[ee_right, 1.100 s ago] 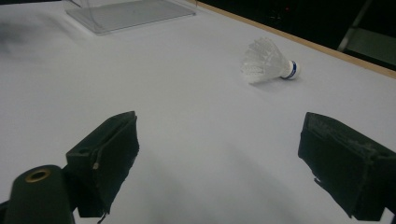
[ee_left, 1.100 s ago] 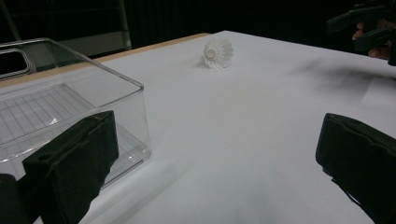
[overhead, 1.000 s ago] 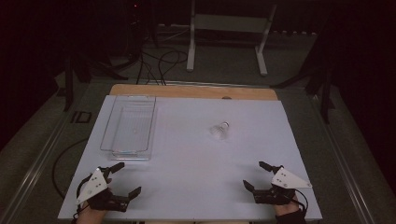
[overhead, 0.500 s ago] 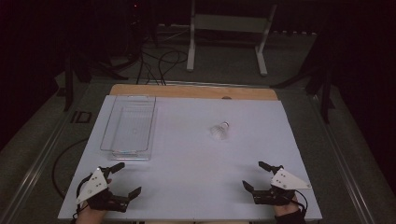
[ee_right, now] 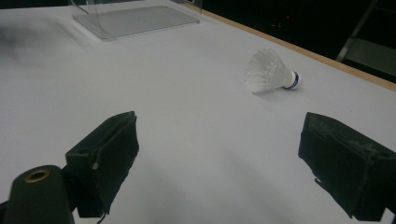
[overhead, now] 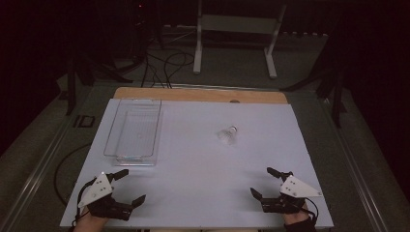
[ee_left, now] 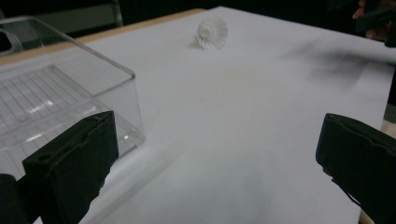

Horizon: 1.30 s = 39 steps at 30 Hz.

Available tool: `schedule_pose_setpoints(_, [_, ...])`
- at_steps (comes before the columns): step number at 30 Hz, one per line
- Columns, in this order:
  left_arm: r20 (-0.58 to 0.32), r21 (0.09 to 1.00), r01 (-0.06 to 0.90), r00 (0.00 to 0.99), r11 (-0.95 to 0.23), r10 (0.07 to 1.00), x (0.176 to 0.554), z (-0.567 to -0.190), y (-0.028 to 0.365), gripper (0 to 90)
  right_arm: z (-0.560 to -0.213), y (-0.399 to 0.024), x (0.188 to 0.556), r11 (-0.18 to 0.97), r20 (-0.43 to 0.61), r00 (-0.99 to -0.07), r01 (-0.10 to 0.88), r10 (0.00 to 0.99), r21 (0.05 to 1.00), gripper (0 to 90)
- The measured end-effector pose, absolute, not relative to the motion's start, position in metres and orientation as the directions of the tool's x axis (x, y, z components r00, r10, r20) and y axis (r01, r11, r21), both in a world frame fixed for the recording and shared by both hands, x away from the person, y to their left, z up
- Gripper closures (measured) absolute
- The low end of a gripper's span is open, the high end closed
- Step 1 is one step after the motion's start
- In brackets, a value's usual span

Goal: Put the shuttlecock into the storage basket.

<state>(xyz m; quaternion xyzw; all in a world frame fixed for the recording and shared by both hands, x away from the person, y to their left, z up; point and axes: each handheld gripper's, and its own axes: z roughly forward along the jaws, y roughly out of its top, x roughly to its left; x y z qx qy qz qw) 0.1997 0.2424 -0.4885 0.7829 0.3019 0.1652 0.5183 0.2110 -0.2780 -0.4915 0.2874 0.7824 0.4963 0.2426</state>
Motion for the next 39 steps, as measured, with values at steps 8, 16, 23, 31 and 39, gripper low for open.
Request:
schedule_pose_setpoints(8, [-0.069,0.886,0.329,0.79,-0.327,0.609,0.2,-0.486,0.238,0.2,-0.491,-0.278,0.211,0.349,-0.104,-0.714,0.204,0.692,0.915,11.7])
schedule_pose_setpoints(16, [-0.043,0.881,0.33,0.769,-0.339,0.637,0.2,-0.475,0.24,0.2,-0.491,-0.277,0.211,0.35,-0.104,-0.713,0.206,0.693,0.914,11.8])
schedule_pose_setpoints(23, [-0.033,0.851,0.357,0.768,-0.385,0.64,0.201,-0.467,0.237,0.2,-0.491,-0.277,0.211,0.352,-0.103,-0.714,0.21,0.692,0.912,11.8])
schedule_pose_setpoints(31, [-0.058,0.776,0.437,0.767,-0.455,0.638,0.205,-0.468,0.228,0.2,-0.491,-0.276,0.211,0.355,-0.102,-0.718,0.212,0.688,0.911,11.8])
schedule_pose_setpoints(39, [-0.014,0.716,0.453,0.77,-0.532,0.637,0.206,-0.463,0.217,0.2,-0.49,-0.276,0.211,0.356,-0.106,-0.715,0.209,0.691,0.911,11.8])
